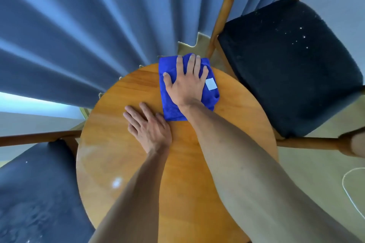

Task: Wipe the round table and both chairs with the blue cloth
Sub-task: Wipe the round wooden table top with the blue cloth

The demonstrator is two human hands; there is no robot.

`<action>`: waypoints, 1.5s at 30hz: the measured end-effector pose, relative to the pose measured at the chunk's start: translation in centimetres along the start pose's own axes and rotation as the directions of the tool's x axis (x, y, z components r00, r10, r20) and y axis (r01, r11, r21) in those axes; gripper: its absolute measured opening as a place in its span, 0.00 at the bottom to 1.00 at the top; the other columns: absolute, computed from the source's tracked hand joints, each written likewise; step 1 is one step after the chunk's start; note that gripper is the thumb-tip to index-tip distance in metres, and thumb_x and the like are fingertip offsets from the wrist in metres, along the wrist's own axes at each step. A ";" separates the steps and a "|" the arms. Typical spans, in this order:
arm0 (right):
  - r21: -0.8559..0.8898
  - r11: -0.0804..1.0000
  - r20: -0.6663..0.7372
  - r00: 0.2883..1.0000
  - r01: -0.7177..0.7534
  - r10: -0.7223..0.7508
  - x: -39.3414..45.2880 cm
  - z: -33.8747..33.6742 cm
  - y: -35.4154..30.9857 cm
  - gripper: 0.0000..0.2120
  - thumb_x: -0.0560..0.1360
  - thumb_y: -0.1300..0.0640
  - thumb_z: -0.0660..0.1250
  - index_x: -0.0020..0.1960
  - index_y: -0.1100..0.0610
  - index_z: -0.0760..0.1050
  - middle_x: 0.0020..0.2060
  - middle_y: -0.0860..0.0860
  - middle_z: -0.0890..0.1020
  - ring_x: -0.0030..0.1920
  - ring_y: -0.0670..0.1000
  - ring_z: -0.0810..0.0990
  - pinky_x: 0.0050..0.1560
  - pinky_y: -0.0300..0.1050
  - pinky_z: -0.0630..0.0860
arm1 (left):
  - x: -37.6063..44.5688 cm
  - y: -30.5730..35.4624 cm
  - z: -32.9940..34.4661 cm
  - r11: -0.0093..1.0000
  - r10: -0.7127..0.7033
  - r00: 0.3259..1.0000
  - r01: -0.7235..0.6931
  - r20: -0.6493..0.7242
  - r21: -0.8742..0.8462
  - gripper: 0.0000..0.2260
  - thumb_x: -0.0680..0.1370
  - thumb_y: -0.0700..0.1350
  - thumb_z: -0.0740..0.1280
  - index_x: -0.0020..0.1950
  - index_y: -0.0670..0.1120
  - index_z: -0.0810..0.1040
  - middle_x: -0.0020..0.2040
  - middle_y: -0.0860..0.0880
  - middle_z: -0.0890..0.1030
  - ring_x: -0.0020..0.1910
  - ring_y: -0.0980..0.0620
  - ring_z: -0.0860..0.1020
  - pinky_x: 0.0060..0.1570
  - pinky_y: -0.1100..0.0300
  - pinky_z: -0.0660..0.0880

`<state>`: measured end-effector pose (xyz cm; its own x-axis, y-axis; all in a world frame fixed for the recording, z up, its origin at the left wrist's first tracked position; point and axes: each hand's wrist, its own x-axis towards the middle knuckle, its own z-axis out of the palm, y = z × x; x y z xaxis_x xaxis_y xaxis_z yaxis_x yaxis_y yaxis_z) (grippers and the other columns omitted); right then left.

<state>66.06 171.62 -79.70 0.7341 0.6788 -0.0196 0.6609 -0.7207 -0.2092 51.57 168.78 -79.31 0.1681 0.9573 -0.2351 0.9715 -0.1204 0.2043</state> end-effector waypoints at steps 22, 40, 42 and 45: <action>0.005 0.943 0.003 0.943 -0.332 0.332 -10.5 -4.1 20.1 0.35 0.79 0.33 0.48 0.76 0.57 0.61 0.61 0.63 0.75 0.60 0.63 0.74 0.66 0.65 0.63 | -14.0 6.8 3.8 0.986 0.145 0.985 -0.151 0.088 0.067 0.25 0.82 0.51 0.54 0.79 0.50 0.57 0.80 0.38 0.50 0.79 0.38 0.50 0.69 0.44 0.59; 0.271 0.718 0.035 0.752 -0.641 0.658 -24.2 -4.5 21.8 0.32 0.80 0.36 0.51 0.75 0.57 0.60 0.55 0.64 0.77 0.50 0.64 0.78 0.43 0.52 0.70 | -18.8 -3.3 2.8 0.993 0.096 0.993 -0.100 0.072 0.069 0.25 0.82 0.52 0.51 0.80 0.52 0.54 0.80 0.39 0.47 0.79 0.39 0.47 0.72 0.43 0.57; 0.290 0.660 0.038 0.697 -0.693 0.716 -26.8 -4.4 20.9 0.32 0.80 0.36 0.51 0.75 0.58 0.60 0.54 0.64 0.78 0.51 0.64 0.78 0.44 0.52 0.70 | -20.2 -5.3 2.4 0.984 0.158 0.984 -0.163 0.084 0.067 0.25 0.82 0.52 0.51 0.79 0.52 0.55 0.80 0.40 0.47 0.79 0.40 0.48 0.71 0.44 0.58; 0.326 0.548 0.071 0.598 -0.770 0.798 -30.6 -4.1 19.1 0.33 0.80 0.36 0.51 0.76 0.57 0.59 0.58 0.63 0.78 0.56 0.65 0.78 0.51 0.56 0.74 | -22.2 -9.0 1.9 0.980 0.186 0.977 -0.193 0.103 0.055 0.25 0.82 0.53 0.51 0.79 0.53 0.55 0.81 0.42 0.48 0.79 0.40 0.47 0.71 0.44 0.58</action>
<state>56.84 136.46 -79.07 0.9556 -0.1590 -0.2481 -0.2537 -0.8721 -0.4184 39.44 148.15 -77.73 0.3626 0.8860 -0.2891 0.9285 -0.3169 0.1934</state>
